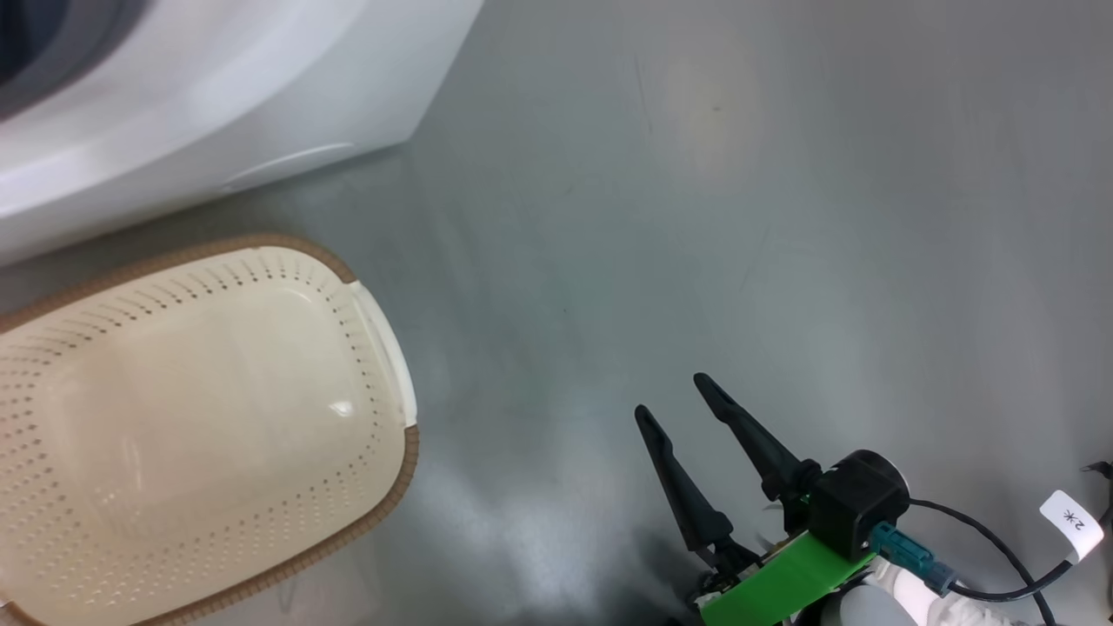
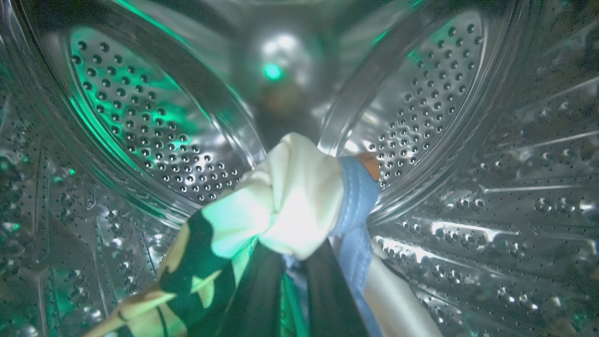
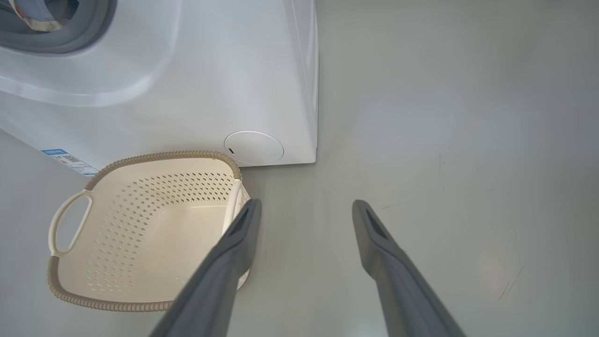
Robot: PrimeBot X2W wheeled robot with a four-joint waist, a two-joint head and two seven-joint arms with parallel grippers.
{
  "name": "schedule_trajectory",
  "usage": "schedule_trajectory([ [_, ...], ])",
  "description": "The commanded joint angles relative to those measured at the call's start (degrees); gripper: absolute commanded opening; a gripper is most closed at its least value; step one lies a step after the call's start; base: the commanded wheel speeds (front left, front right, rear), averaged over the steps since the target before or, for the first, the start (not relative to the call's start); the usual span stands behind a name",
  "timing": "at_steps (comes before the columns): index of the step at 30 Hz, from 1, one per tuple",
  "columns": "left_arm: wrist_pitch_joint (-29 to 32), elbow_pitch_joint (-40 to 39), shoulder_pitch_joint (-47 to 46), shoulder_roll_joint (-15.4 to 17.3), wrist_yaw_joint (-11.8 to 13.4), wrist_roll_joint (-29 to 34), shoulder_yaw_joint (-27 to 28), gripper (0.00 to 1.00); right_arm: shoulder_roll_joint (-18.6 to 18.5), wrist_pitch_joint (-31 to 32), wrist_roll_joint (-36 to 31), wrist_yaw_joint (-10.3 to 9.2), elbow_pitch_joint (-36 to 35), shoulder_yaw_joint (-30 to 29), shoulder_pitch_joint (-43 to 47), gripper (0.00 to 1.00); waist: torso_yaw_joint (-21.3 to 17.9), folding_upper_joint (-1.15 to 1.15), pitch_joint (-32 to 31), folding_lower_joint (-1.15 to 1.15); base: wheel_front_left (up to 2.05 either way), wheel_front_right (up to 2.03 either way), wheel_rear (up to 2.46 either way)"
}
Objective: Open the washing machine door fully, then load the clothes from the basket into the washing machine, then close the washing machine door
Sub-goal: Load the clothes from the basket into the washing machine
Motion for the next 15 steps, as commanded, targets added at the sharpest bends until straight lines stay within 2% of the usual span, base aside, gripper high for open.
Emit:
schedule_trajectory([
  [1,-0.33,-2.82,-1.70,2.95,0.74,0.88,0.94,0.00,-0.26,-0.27,0.42,0.09,-1.18,1.47,0.73,1.00,-0.57,0.00,0.89,0.00,0.00,0.00,0.00],
  [8,-0.34,-9.80,0.01,3.17,3.59,4.68,2.96,0.00,-0.26,-0.27,1.22,0.09,-1.21,2.15,0.14,1.00,-1.19,0.00,1.85,0.00,0.00,0.00,0.00],
  [15,-0.34,-6.50,1.75,2.35,2.79,6.97,1.94,0.00,-0.26,-0.27,1.80,0.09,-0.90,2.20,0.23,1.00,-1.05,0.00,1.31,0.00,0.00,0.00,0.00],
])
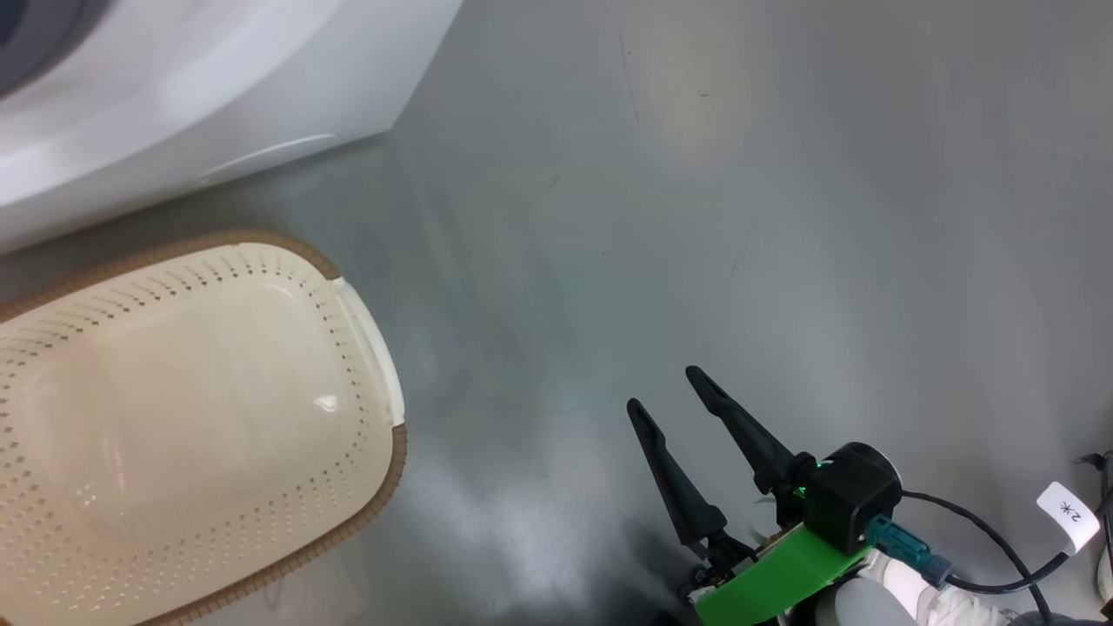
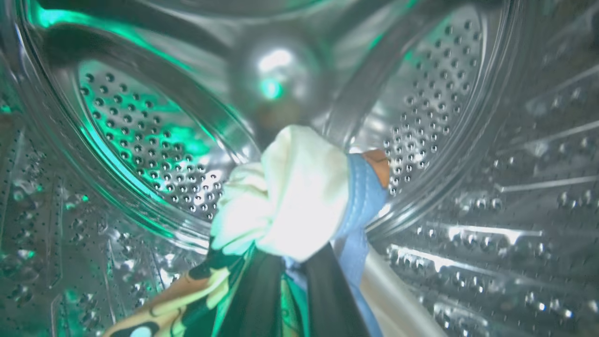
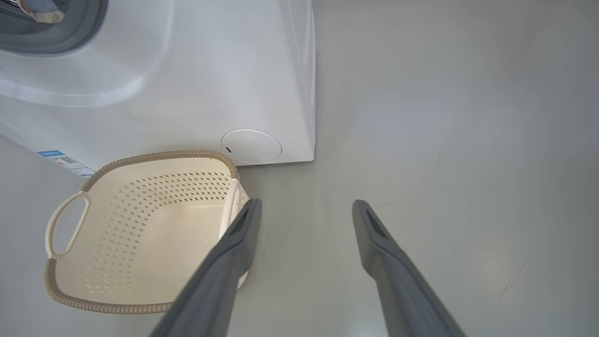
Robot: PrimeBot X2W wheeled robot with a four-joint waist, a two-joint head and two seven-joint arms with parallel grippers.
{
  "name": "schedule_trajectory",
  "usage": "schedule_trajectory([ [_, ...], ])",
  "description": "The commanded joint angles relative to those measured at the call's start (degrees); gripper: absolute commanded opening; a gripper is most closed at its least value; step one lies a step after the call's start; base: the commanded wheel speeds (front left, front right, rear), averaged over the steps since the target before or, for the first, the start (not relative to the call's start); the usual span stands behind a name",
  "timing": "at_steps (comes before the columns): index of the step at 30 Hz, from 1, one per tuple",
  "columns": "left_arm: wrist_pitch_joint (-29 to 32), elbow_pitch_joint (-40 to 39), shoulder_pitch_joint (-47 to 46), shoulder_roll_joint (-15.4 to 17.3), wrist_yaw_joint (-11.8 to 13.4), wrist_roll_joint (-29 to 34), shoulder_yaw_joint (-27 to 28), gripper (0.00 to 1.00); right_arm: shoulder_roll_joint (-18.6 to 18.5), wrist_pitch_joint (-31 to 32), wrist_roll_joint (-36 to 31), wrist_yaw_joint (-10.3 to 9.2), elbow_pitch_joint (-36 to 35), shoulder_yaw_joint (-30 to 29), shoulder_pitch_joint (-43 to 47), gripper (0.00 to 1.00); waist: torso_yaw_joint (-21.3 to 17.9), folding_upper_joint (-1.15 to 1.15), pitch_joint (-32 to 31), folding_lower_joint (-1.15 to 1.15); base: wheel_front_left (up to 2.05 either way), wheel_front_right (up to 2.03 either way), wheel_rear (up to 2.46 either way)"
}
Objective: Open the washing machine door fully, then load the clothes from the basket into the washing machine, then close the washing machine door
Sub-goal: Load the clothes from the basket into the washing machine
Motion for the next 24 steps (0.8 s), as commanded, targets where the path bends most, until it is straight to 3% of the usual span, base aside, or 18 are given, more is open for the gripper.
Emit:
schedule_trajectory([
  [1,-0.28,-0.07,0.55,1.77,-0.44,0.69,-0.26,0.00,-0.33,-0.28,0.82,0.09,-0.83,1.35,1.30,1.00,0.20,0.00,-0.32,0.00,0.00,0.00,0.00],
  [4,-0.26,3.71,-0.43,1.42,-0.73,1.36,-1.43,0.00,-0.33,-0.28,0.84,0.09,-0.62,1.54,1.33,1.00,0.55,0.00,-0.85,0.00,0.00,0.00,0.00],
  [5,-0.27,4.68,-0.88,1.31,-0.78,1.50,-1.70,0.05,-0.33,-0.28,0.85,0.09,-0.54,1.59,1.31,1.00,0.66,0.00,-1.02,0.00,0.00,0.00,0.00],
  [8,-0.26,7.61,-1.69,0.54,-0.75,1.81,-2.51,0.43,-0.33,-0.28,0.85,0.09,-0.27,1.76,1.21,1.00,1.12,0.00,-1.65,0.00,0.00,0.00,0.00],
  [9,-0.26,8.45,-1.85,0.36,-0.52,2.01,-2.79,0.62,-0.33,-0.28,0.87,0.09,-0.19,1.87,1.17,1.00,1.27,0.00,-1.90,0.00,0.00,0.00,0.00],
  [10,-0.26,8.45,-1.85,0.36,-0.52,2.01,-2.79,0.62,-0.33,-0.28,0.87,0.09,-0.19,1.87,1.17,1.00,1.27,0.00,-1.90,0.00,0.00,0.00,0.00],
  [11,-0.26,9.28,-1.96,0.17,-0.33,2.13,-3.01,0.90,-0.33,-0.28,0.86,0.09,-0.09,1.99,1.16,1.00,1.43,0.00,-2.16,0.00,0.00,0.00,0.00],
  [12,-0.27,10.10,-2.06,-0.02,-0.10,2.15,-3.13,1.00,-0.33,-0.28,0.84,0.09,0.01,2.15,1.17,1.00,1.56,0.00,-2.41,0.00,0.00,0.00,0.00],
  [24,0.76,17.85,-3.22,-2.52,4.20,3.36,-5.44,1.00,-0.33,-0.28,0.67,0.09,1.01,1.81,1.35,1.00,4.07,0.00,-5.06,0.00,0.00,0.00,0.00],
])
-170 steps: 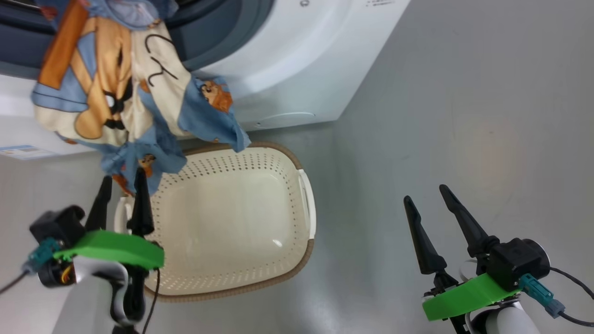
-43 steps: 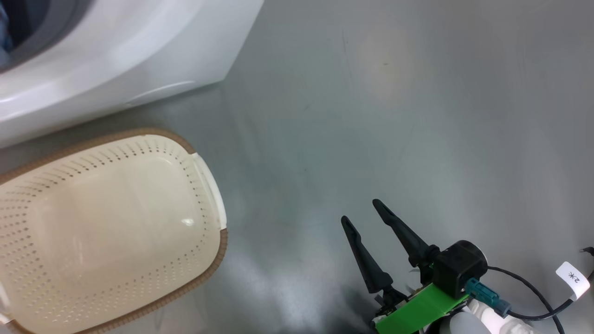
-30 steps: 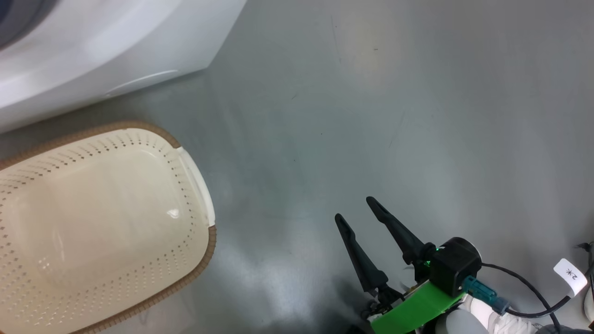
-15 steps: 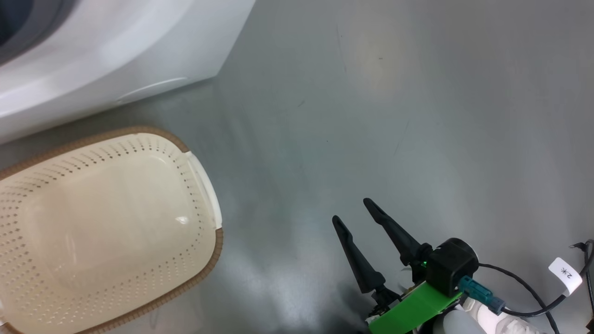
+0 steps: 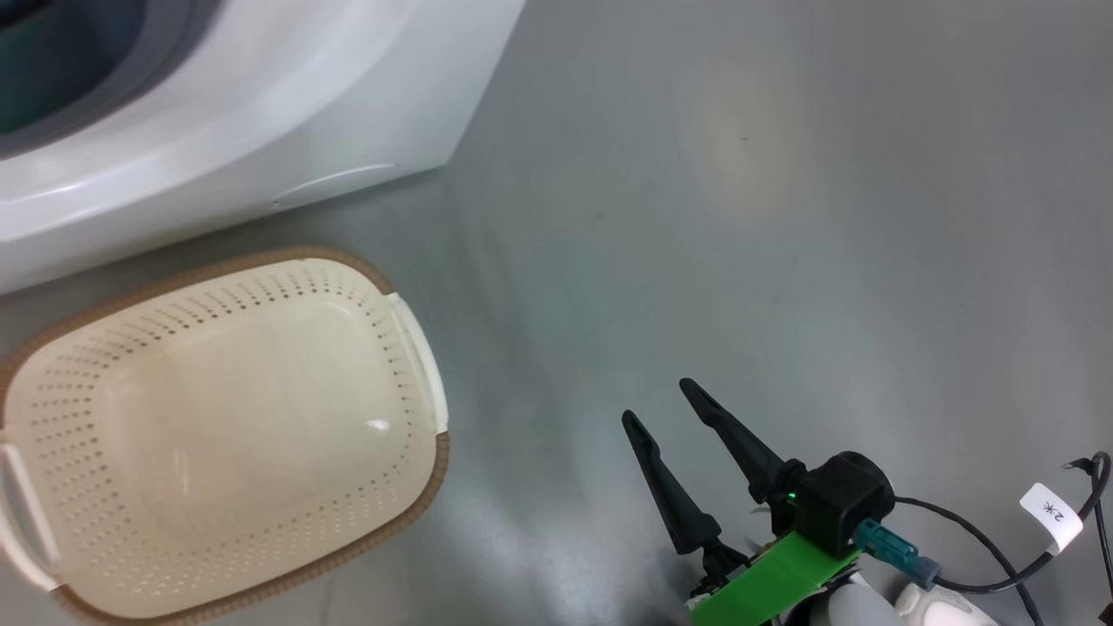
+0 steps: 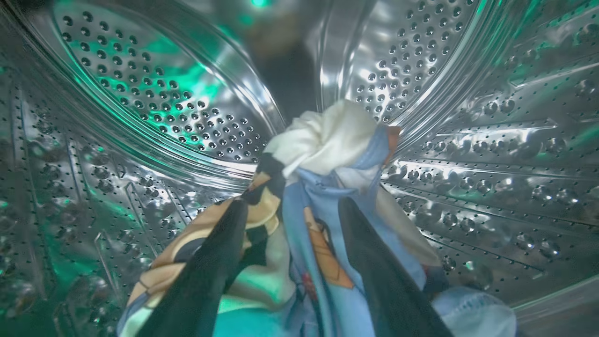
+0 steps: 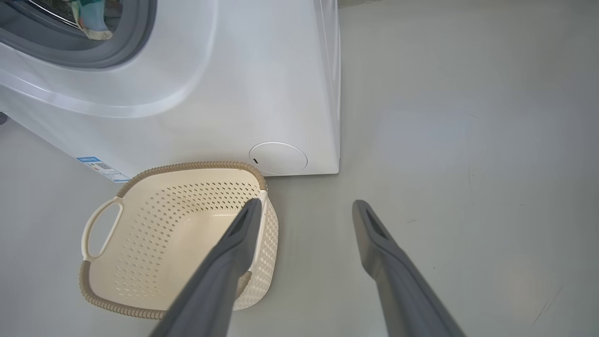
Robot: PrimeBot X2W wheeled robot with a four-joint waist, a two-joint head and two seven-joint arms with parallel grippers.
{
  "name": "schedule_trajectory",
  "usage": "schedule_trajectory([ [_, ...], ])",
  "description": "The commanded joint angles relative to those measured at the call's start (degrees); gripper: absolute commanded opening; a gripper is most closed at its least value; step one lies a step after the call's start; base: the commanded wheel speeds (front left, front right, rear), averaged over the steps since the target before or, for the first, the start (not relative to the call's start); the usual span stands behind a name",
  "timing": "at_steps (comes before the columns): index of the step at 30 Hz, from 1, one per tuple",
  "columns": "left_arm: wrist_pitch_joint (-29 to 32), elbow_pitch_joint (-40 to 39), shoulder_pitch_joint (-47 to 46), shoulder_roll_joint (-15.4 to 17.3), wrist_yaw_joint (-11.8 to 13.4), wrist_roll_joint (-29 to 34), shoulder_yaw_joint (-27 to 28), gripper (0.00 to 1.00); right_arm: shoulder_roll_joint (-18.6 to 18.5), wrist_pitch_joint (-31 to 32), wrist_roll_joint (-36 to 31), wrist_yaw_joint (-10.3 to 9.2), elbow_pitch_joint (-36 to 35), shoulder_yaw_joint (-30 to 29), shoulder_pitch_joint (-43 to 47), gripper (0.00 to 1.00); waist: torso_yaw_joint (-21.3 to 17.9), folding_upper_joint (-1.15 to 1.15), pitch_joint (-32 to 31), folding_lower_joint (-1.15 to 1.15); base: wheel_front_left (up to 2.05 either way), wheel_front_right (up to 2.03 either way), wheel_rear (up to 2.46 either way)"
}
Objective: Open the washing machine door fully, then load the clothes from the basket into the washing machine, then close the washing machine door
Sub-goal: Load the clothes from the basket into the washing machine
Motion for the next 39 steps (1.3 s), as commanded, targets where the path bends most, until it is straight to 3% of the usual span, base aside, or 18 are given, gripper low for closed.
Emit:
schedule_trajectory([
  [1,0.07,-0.66,-1.56,1.47,0.77,0.36,0.01,1.00,-0.29,-0.27,0.62,0.09,-0.73,1.04,1.30,1.00,0.86,0.00,-0.71,0.00,0.00,0.00,0.00],
  [7,-0.50,-0.43,0.11,-1.04,2.53,-0.73,0.34,1.00,-0.29,-0.27,0.46,0.09,-0.23,-0.05,1.27,1.00,2.91,0.00,-2.25,0.00,0.00,0.00,0.00],
  [13,-0.88,-2.71,5.53,-4.14,2.49,-2.41,1.07,1.00,-0.29,-0.27,0.48,0.09,0.36,-1.36,1.40,1.00,5.68,0.00,-4.84,0.00,0.00,0.00,0.00],
  [28,-0.93,-24.89,30.11,-10.06,0.22,-4.34,2.22,1.00,-0.29,-0.27,-1.46,0.09,-0.01,-7.93,2.93,1.00,13.86,0.00,-9.10,0.00,0.00,0.00,0.00],
  [39,-0.94,-42.49,48.96,-11.84,1.11,-5.07,3.03,1.00,-0.29,-0.27,-3.77,0.09,-1.11,-11.59,3.93,1.00,17.55,0.00,-11.22,0.00,0.00,0.00,0.00],
])
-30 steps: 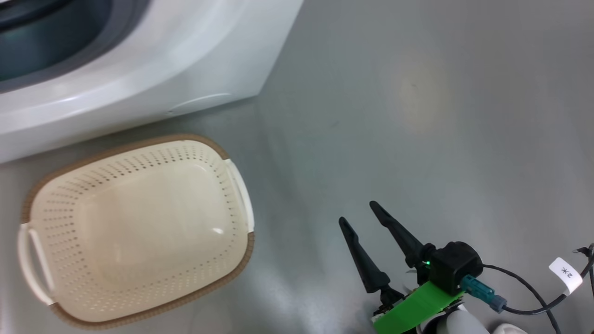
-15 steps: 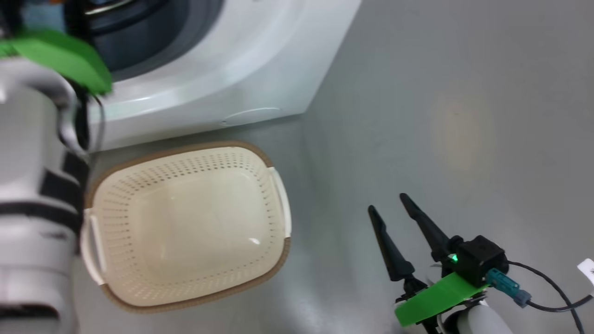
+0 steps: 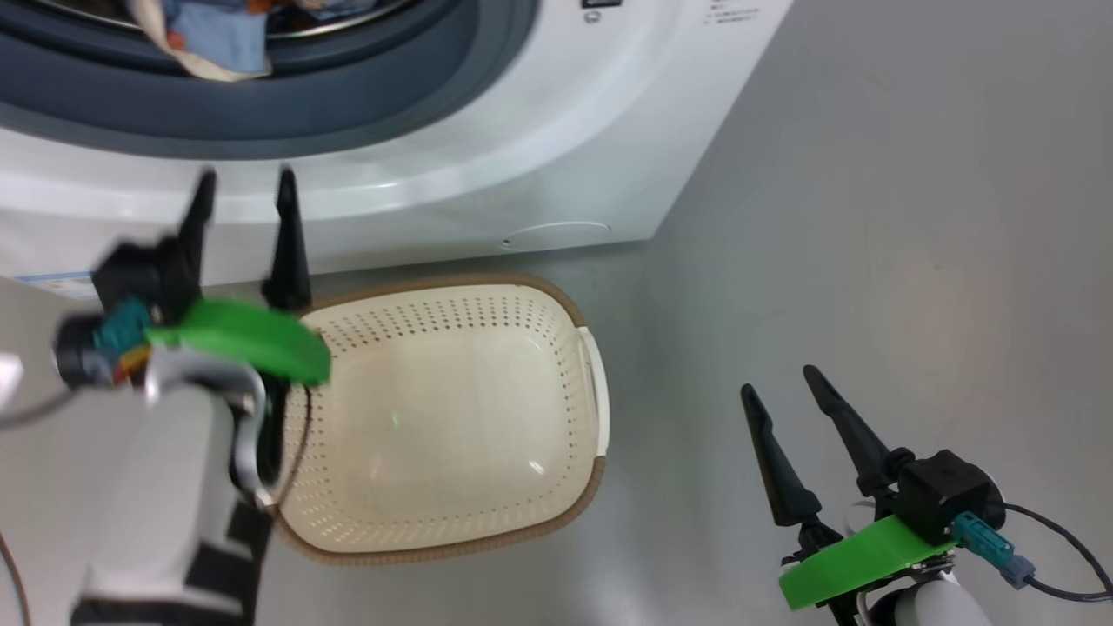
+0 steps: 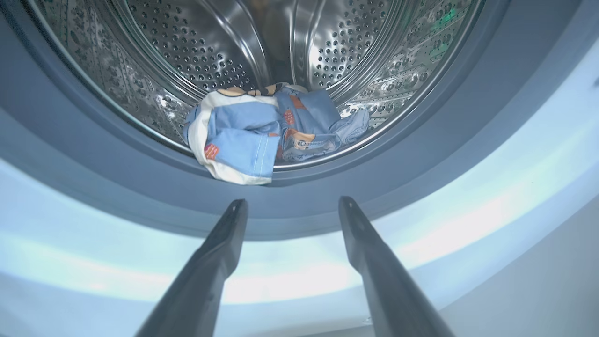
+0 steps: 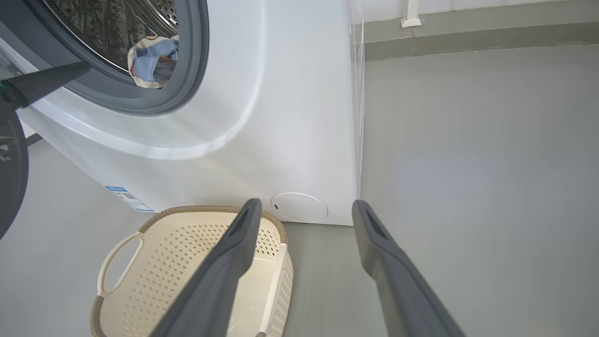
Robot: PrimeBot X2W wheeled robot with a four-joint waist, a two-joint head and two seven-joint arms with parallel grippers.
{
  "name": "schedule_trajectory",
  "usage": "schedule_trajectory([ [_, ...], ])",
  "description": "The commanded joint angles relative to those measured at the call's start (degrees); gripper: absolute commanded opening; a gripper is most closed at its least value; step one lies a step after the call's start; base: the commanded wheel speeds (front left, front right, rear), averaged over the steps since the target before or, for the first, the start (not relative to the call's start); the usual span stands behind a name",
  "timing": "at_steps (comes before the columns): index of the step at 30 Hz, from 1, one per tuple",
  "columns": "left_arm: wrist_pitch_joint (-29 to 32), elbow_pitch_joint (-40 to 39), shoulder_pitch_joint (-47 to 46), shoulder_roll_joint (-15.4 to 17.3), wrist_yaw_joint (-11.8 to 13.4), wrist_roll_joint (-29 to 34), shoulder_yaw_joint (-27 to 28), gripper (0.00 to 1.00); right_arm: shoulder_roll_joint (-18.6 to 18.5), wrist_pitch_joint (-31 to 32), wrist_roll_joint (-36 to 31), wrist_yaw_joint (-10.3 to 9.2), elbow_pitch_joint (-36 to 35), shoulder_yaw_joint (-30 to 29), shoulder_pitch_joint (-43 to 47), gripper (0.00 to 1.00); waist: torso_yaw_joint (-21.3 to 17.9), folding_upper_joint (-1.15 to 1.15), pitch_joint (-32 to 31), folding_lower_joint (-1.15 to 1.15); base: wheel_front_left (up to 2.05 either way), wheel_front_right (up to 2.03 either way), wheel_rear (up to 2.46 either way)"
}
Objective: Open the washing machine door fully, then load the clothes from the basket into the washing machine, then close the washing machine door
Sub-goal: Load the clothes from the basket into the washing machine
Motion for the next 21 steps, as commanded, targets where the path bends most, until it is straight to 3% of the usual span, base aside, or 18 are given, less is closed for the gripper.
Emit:
schedule_trajectory([
  [1,-0.34,-2.31,1.73,1.47,0.54,-0.38,1.85,1.00,-0.07,-0.27,-0.43,0.09,-1.39,1.02,1.54,1.00,1.14,0.00,-1.14,0.00,0.00,0.00,0.00],
  [21,-0.35,-20.34,28.28,0.04,2.84,-0.18,3.28,1.00,-0.07,-0.27,-2.41,0.09,-3.51,-3.04,4.90,1.00,4.17,0.00,-5.55,0.00,0.00,0.00,0.00],
])
